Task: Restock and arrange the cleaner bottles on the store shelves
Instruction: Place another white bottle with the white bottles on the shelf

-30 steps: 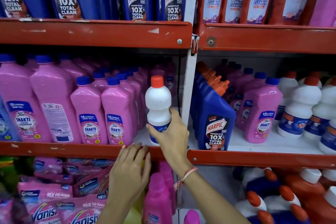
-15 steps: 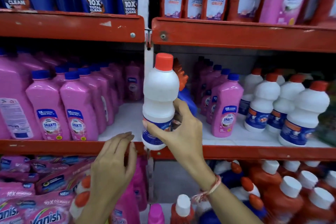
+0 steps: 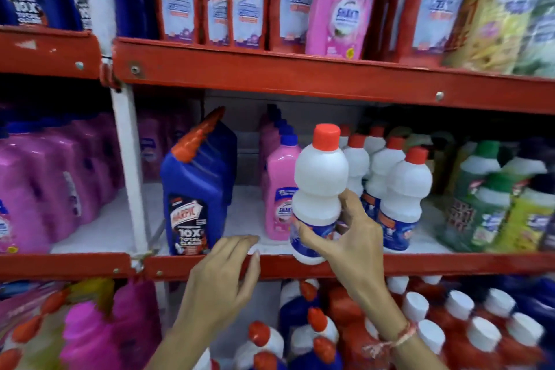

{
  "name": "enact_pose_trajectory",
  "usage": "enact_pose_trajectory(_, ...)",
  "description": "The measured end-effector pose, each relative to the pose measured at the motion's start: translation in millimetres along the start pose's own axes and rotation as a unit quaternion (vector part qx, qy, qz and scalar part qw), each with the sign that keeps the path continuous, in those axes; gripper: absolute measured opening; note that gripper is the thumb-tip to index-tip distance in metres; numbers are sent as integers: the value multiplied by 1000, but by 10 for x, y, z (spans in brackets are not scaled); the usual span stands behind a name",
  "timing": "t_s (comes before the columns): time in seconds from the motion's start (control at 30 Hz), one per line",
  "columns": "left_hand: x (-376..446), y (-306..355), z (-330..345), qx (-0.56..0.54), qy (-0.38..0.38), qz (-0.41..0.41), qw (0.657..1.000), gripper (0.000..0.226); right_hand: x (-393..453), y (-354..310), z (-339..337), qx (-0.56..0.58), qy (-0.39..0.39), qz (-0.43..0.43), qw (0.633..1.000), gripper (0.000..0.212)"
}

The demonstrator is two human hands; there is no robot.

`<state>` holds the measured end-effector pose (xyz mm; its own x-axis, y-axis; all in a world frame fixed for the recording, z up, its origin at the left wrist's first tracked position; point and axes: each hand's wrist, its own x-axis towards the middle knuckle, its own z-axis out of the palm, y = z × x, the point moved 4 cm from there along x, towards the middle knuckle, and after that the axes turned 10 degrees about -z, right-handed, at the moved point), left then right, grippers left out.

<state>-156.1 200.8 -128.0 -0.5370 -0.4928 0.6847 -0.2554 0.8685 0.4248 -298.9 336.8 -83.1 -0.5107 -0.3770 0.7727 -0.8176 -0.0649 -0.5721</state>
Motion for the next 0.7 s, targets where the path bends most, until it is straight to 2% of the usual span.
enact_pose_trajectory(0.27,-19,190,340,61,-54,-24,996,40,114,555,-356,-22,18,21,999,59)
enact_pose_trajectory(0.7,-57,201,407,83,-65,-41,994,35,196,957,-288,-48,0,50,998,63)
